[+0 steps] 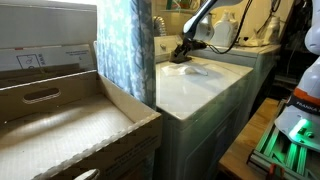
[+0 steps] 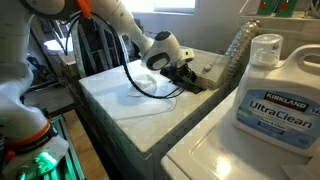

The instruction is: Push the grey object into the detergent drawer of the washing machine on the left

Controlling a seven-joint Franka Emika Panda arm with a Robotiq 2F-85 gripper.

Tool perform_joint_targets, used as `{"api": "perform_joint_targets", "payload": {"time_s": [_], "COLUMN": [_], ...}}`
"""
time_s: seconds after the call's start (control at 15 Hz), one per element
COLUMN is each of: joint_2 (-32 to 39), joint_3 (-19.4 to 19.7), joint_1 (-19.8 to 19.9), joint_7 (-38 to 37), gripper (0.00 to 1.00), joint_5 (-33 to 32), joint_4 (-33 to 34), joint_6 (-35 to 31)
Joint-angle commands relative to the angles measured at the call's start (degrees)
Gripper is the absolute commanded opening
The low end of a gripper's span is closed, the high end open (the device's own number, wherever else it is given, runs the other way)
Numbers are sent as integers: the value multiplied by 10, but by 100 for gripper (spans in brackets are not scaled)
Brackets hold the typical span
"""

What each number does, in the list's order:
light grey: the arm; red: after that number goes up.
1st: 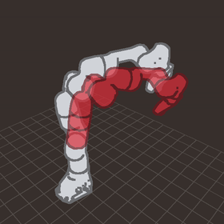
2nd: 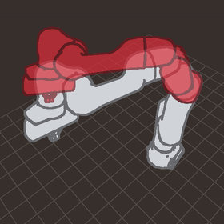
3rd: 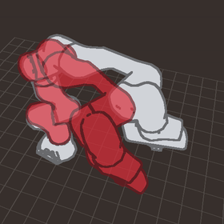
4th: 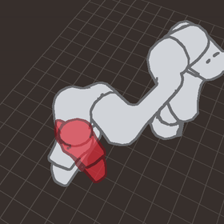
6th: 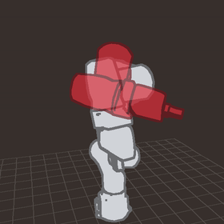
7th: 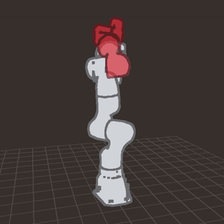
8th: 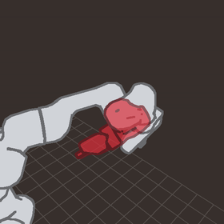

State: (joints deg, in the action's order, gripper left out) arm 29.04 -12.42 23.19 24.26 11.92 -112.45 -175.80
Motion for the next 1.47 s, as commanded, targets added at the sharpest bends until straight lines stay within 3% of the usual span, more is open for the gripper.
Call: {"api": "perform_joint_targets", "payload": {"time_s": [0.0, 0.27, 0.53, 0.93, 1.13, 1.4], "joint_2": [-20, -59, -100, -155, -168, -153], "joint_3": [31, 67, 66, 111, 124, 124], "joint_1": [-21, -47, -45, -79, -88, -91], "joint_7": [-13, -27, -28, -29, -22, -8], "gripper": [100, 100, 100, 100, 100, 100], "joint_5": [-9, -10, -23, -47, -49, -29], "joint_4": [-16, -42, -61, -81, -82, -73], "joint_6": [6, 46, 140, 247, 257, 214]}}
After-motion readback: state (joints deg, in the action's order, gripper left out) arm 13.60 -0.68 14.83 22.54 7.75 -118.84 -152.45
